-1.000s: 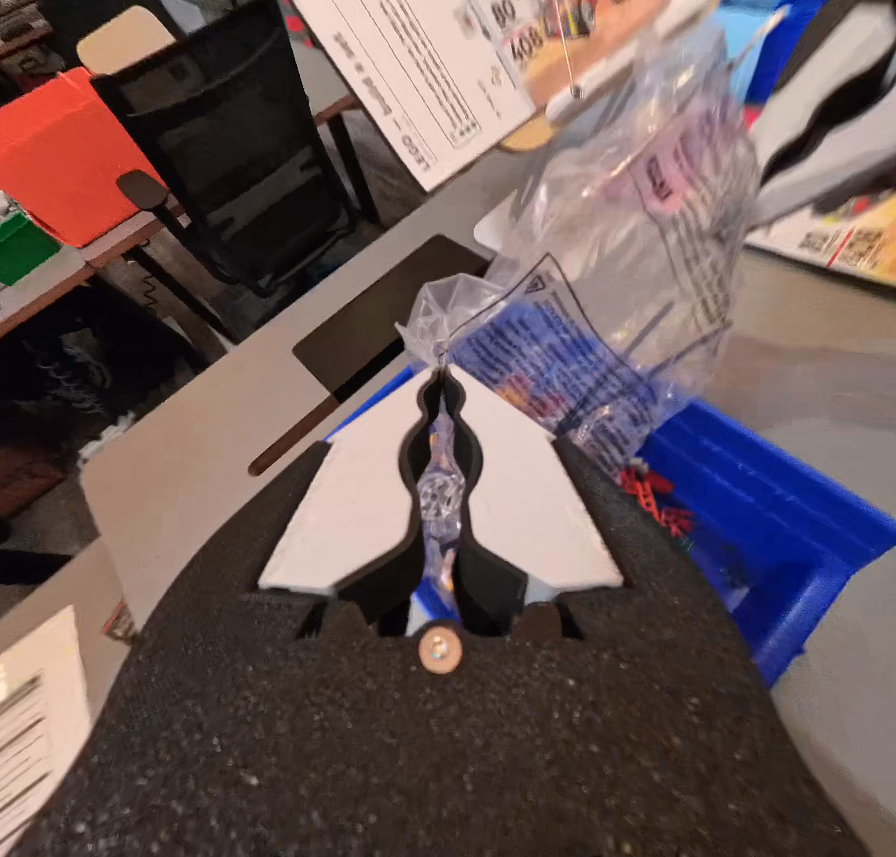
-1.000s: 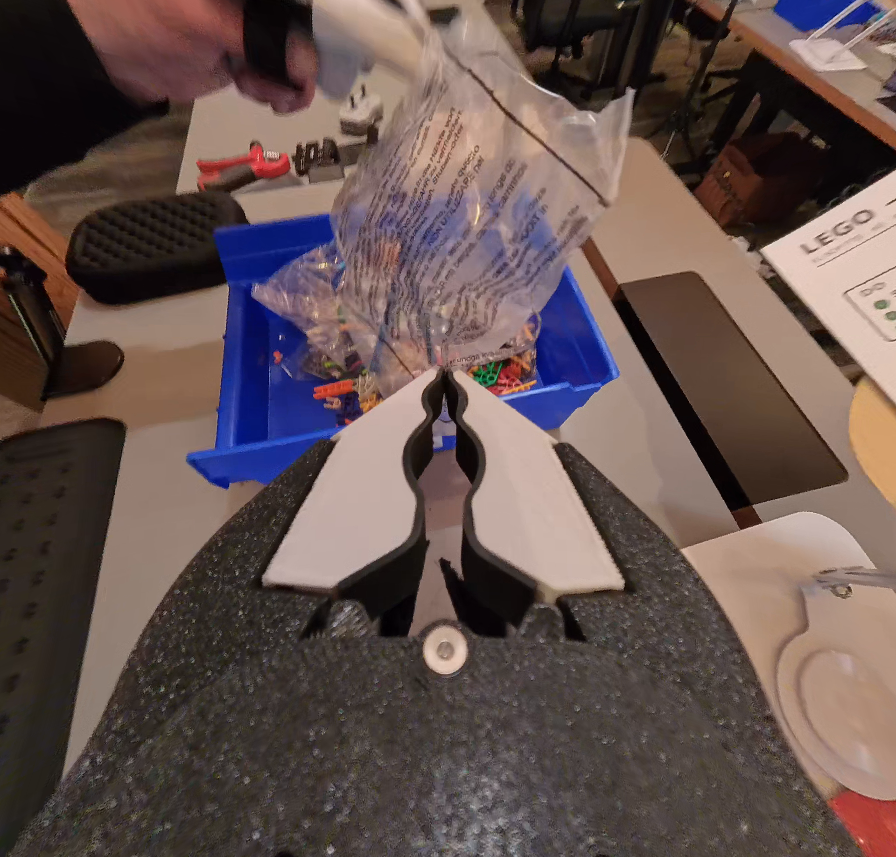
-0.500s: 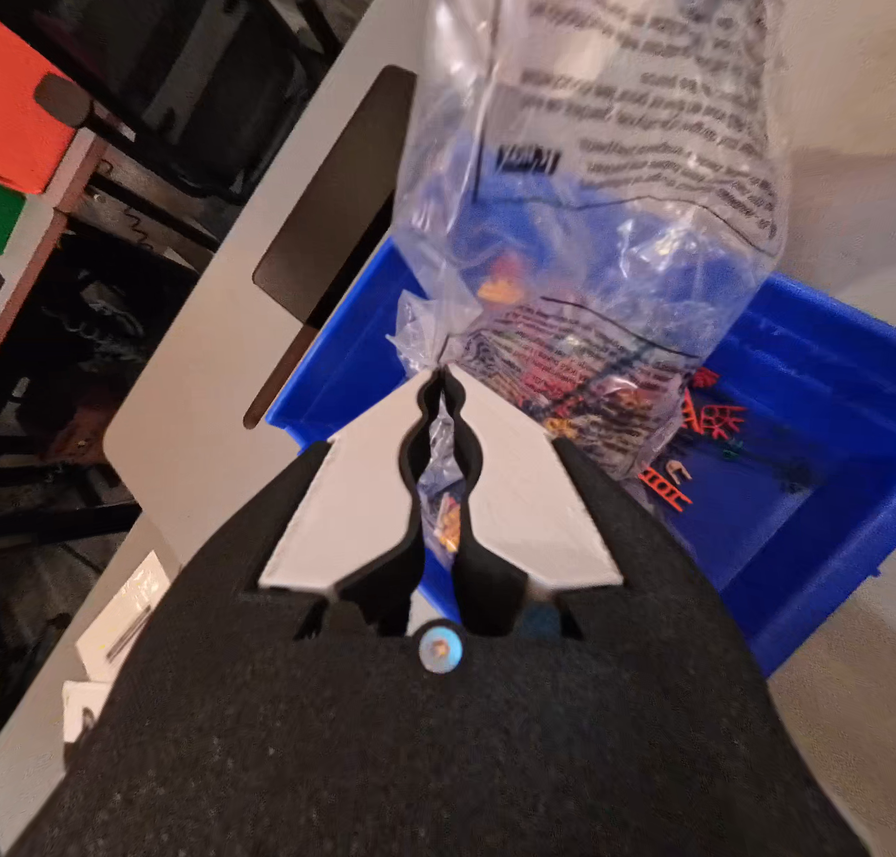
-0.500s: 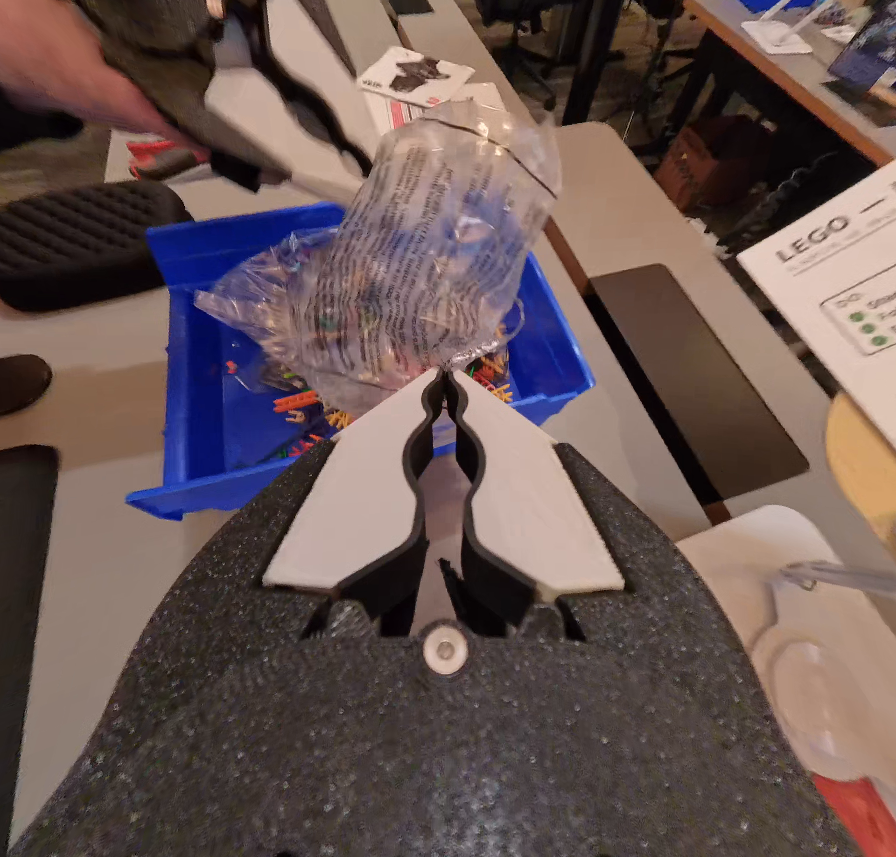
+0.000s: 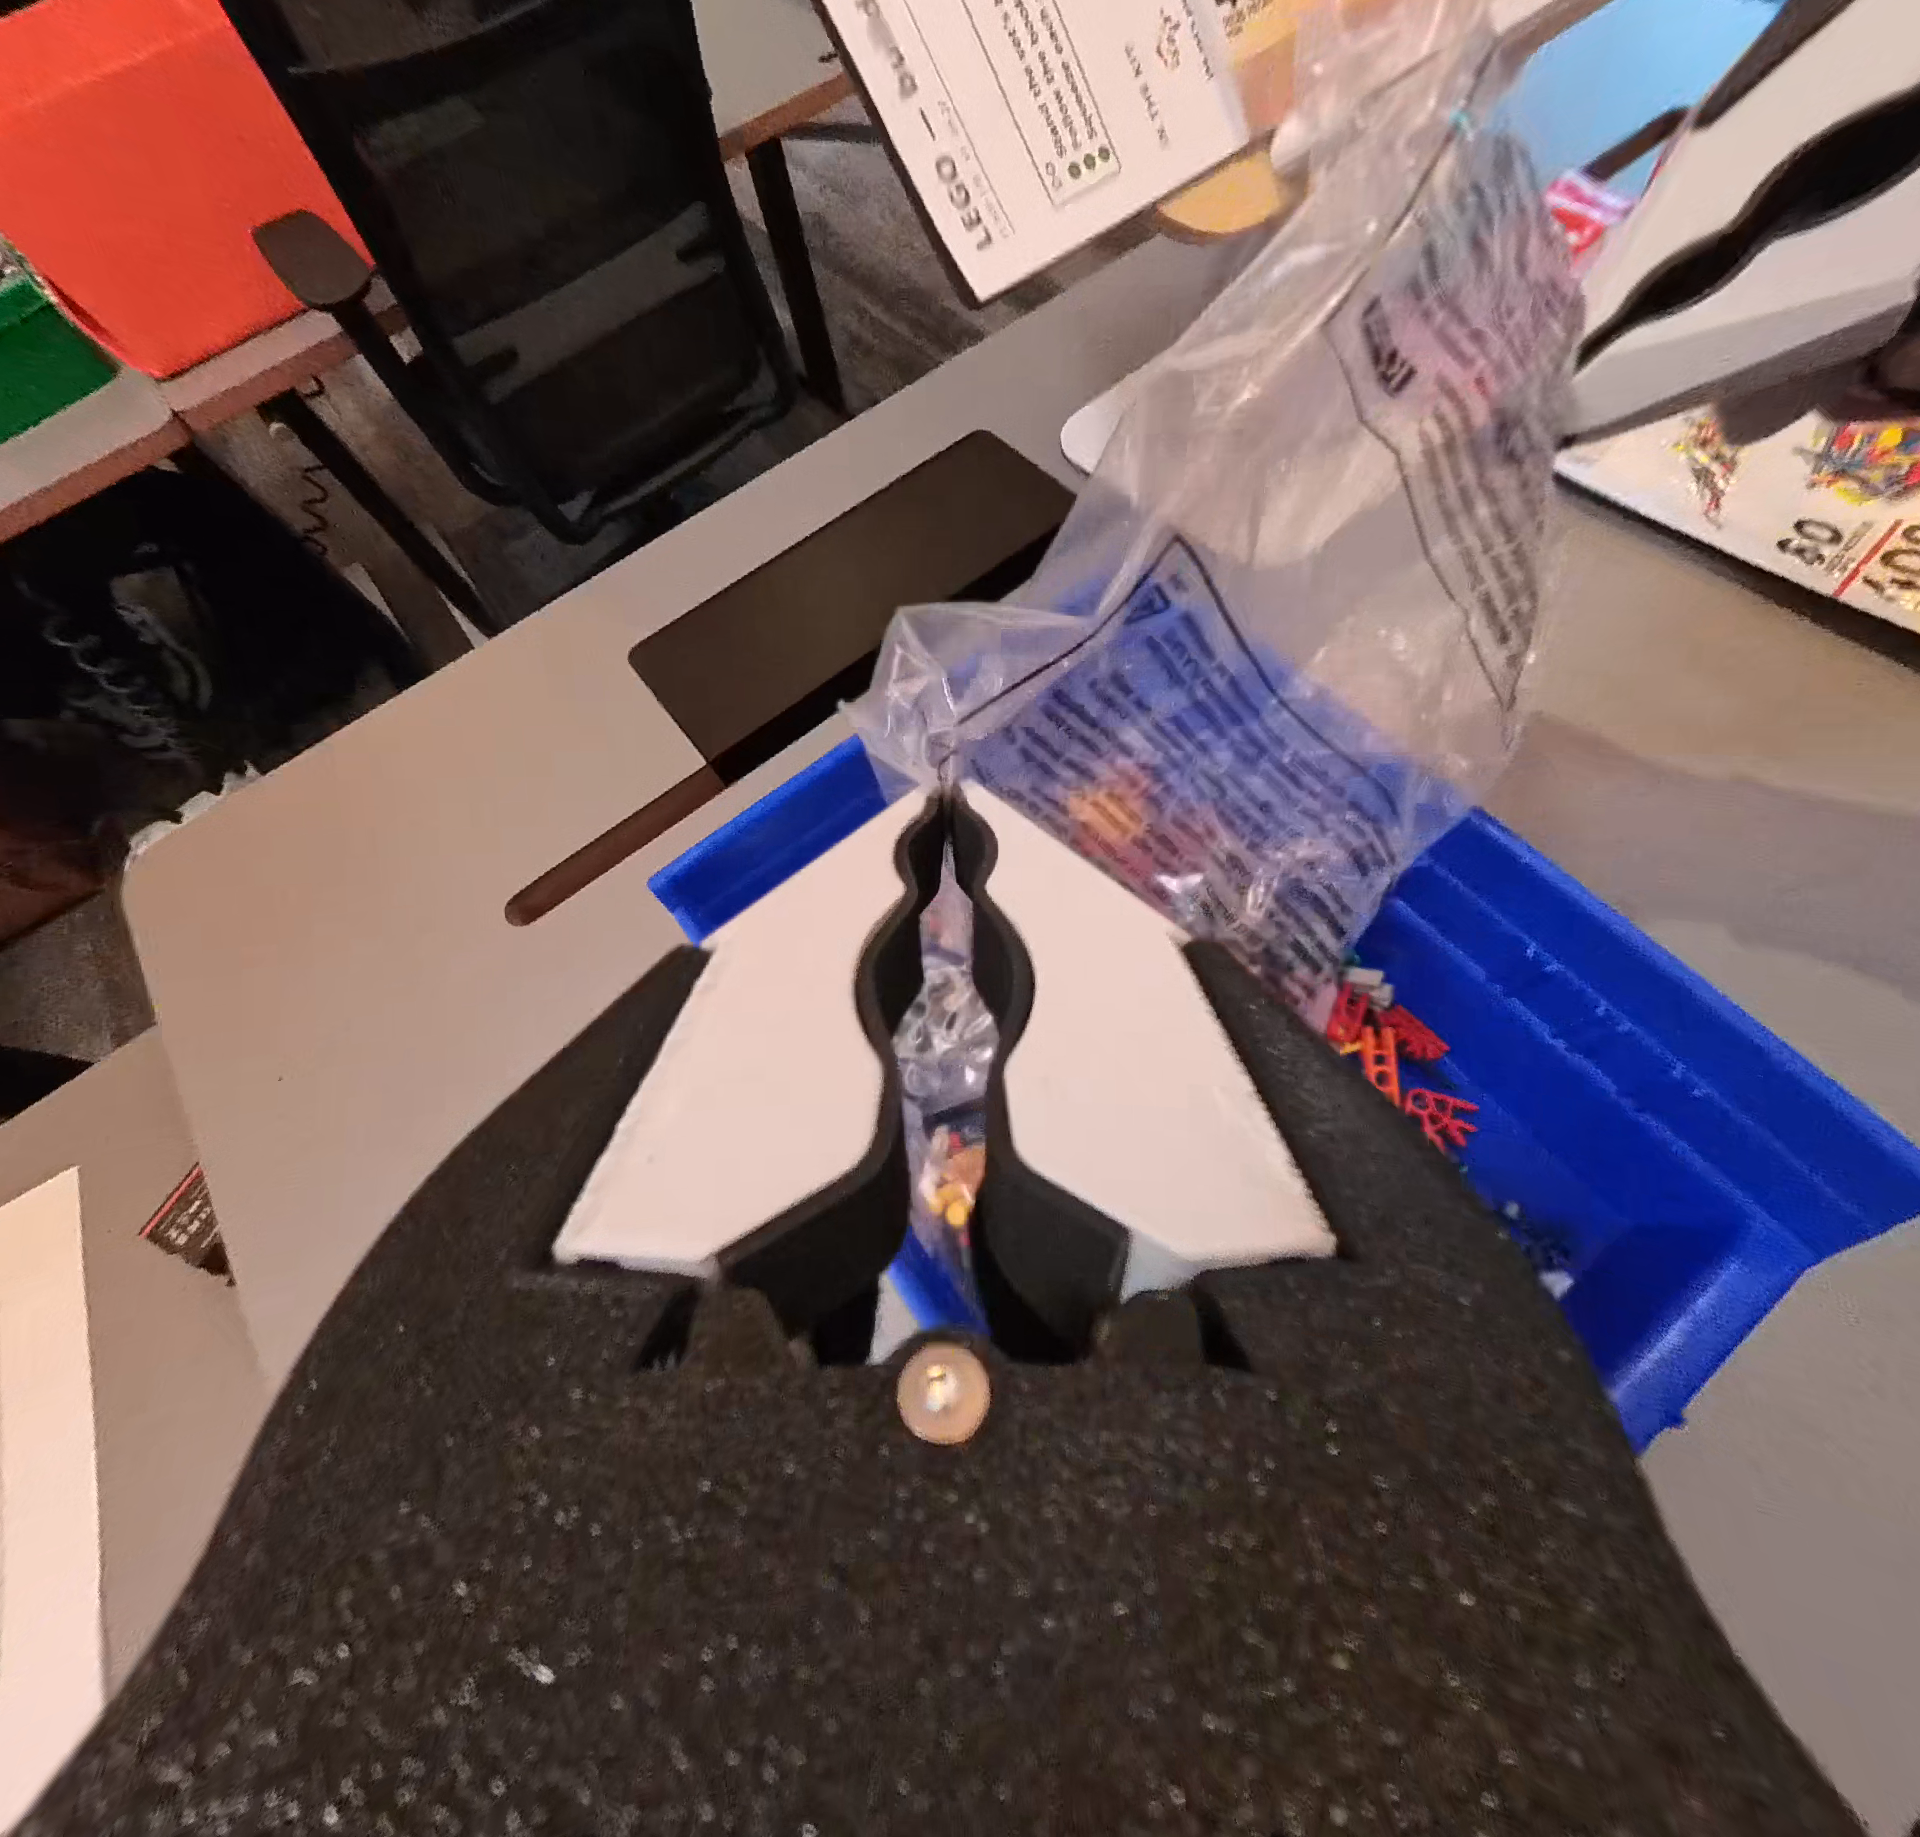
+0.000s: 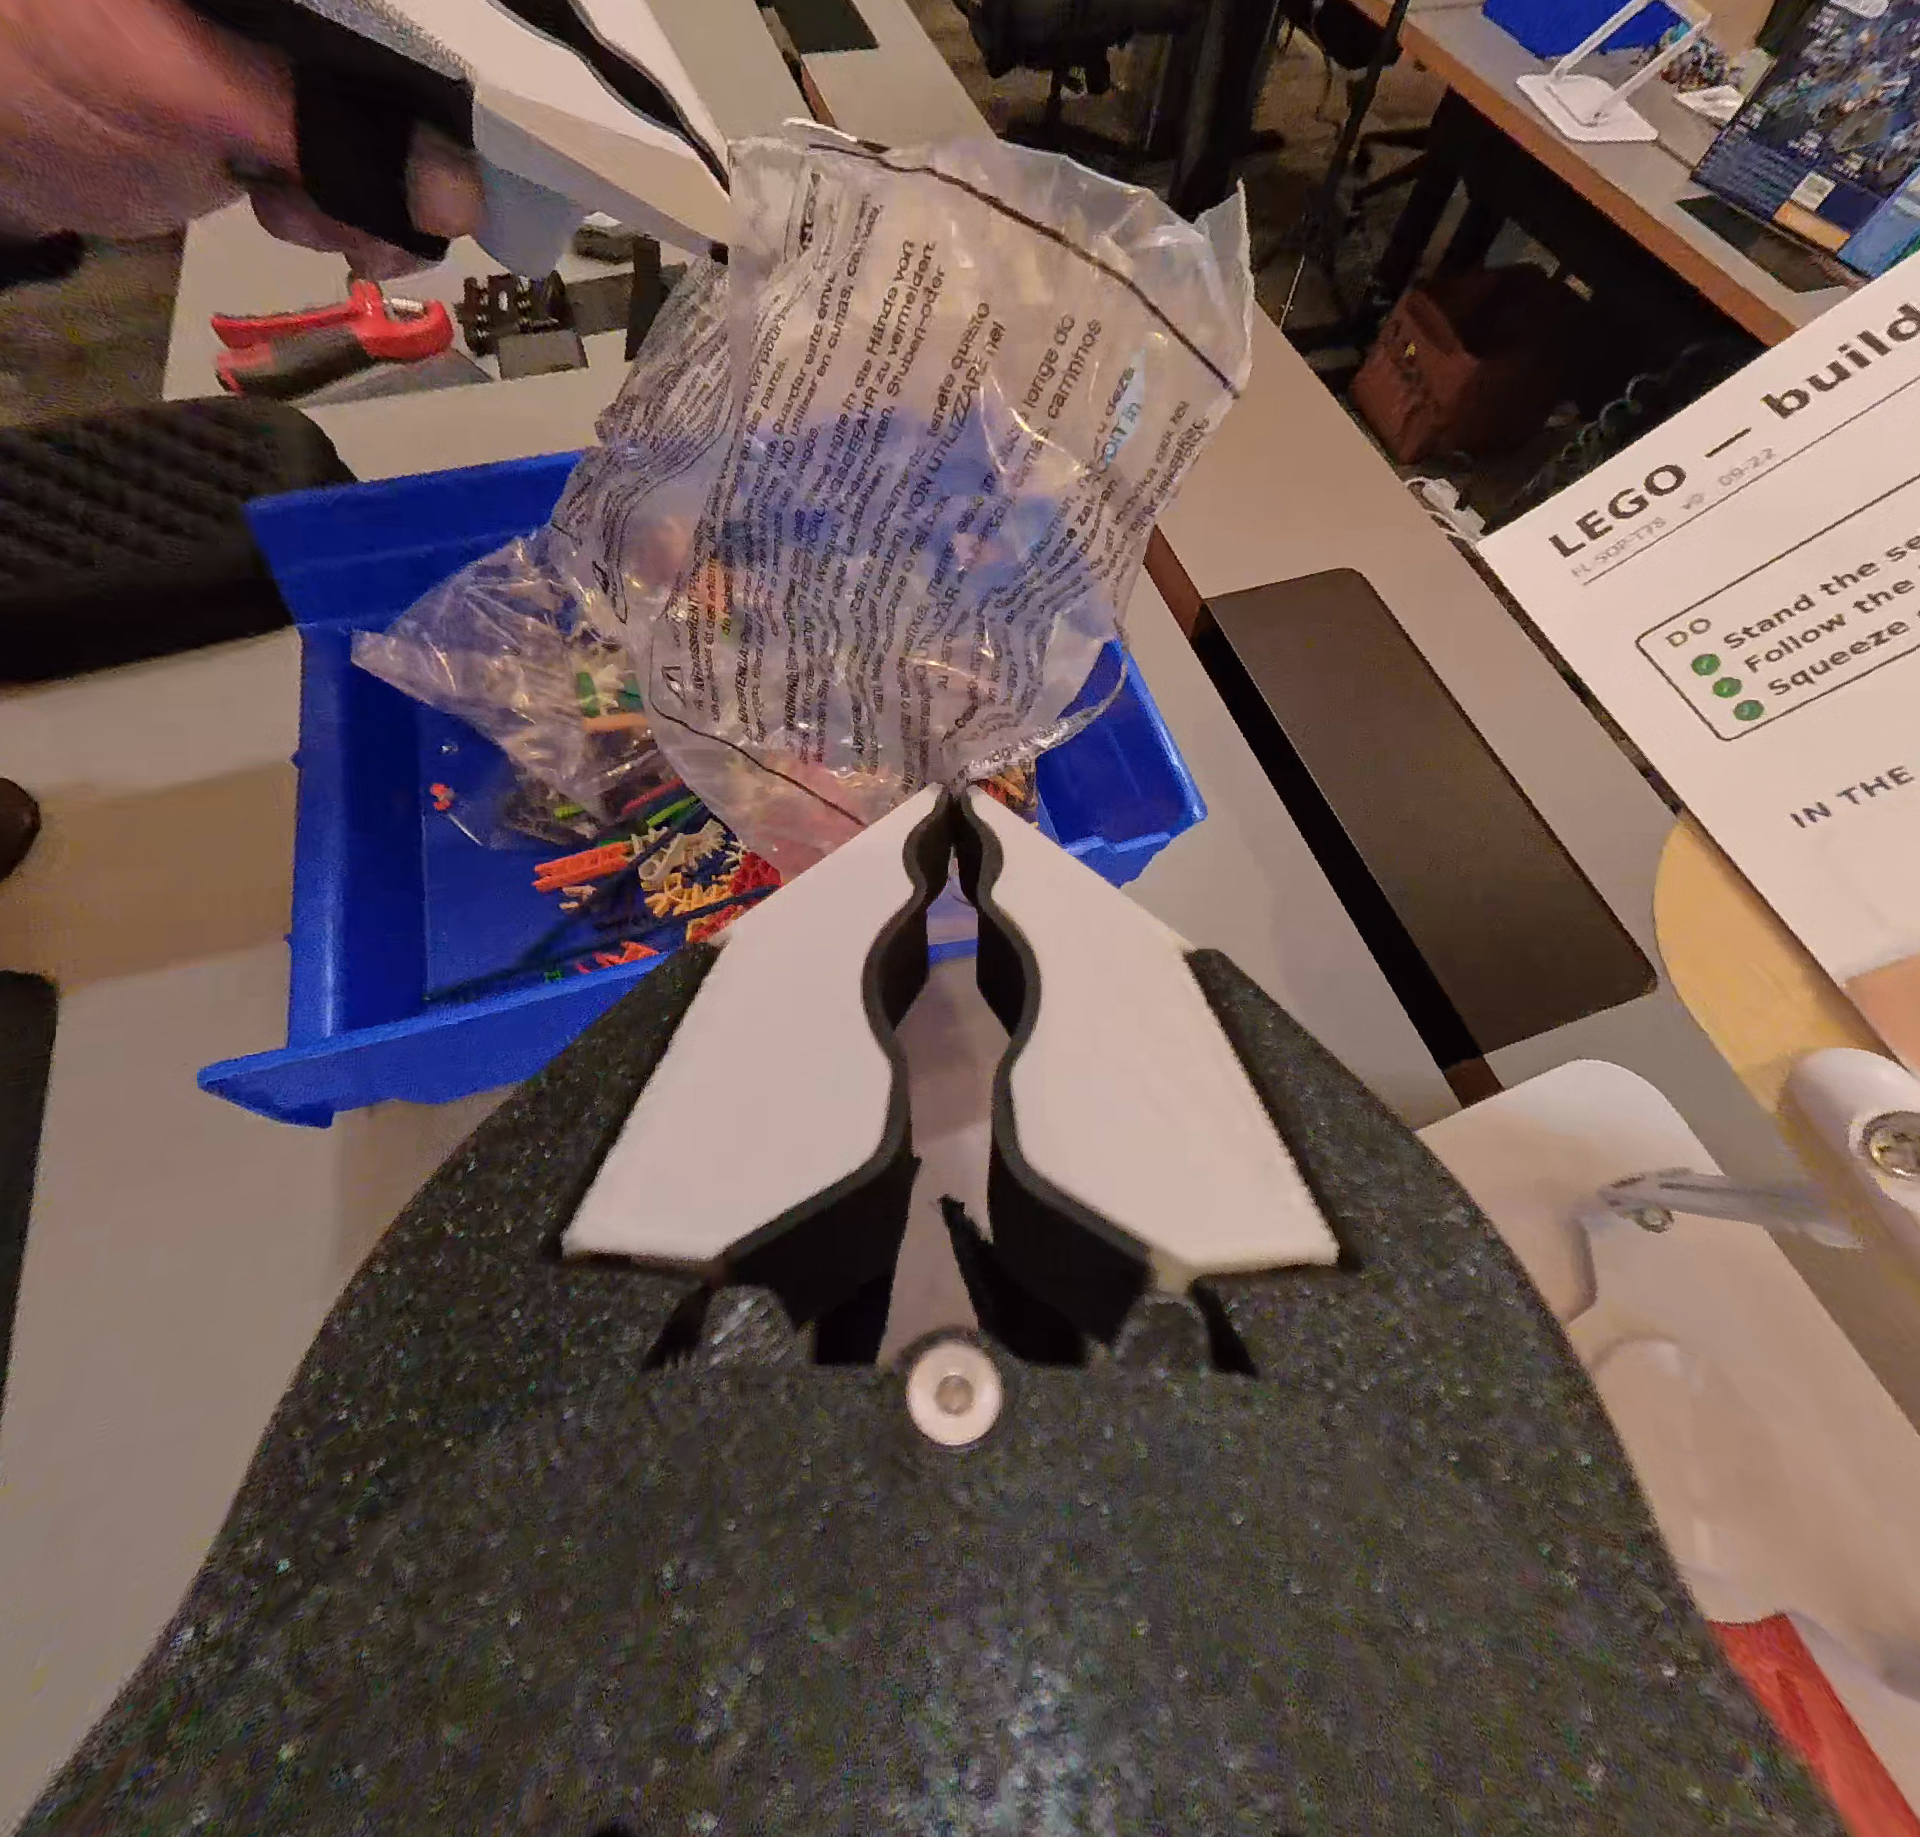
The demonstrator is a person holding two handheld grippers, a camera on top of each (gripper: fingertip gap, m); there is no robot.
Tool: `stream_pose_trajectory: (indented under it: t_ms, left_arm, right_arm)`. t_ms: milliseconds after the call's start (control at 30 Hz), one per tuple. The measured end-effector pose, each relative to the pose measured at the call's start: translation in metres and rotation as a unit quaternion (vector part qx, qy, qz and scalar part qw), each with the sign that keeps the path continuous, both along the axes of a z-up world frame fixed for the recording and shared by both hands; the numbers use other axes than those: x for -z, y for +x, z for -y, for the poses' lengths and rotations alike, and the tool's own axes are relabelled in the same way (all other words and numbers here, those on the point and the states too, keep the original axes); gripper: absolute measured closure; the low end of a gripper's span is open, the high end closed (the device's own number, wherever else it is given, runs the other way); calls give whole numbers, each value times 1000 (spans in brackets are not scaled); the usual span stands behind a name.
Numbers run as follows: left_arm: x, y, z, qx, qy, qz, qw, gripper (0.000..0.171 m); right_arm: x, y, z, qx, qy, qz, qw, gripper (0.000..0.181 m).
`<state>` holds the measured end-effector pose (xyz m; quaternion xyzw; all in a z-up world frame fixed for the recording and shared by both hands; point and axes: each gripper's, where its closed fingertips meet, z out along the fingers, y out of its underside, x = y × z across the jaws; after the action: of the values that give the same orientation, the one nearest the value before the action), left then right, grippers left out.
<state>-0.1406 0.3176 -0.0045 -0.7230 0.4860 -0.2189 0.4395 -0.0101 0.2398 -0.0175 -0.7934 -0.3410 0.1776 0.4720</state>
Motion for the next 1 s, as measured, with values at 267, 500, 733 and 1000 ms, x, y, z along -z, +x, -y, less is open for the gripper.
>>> stream_pose_trajectory:
  t_ms: [267, 500, 733, 1000]
  left_arm:
    - [-21, -8, -2, -10, -53, 95, 994, 171]
    - [-29, 1, 9, 2, -35, 88, 996, 171]
    - [-18, 15, 21, 20, -37, 61, 997, 171]
    - [-7, -5, 15, -17, -49, 59, 997, 168]
  right_arm:
    - [4, 20, 6, 30, -36, -105, 993, 181]
    - [7, 20, 18, 17, -43, -134, 990, 181]
    - [5, 16, 23, 5, -34, -136, 990, 181]
    - [-5, 27, 29, 16, -30, -167, 985, 181]
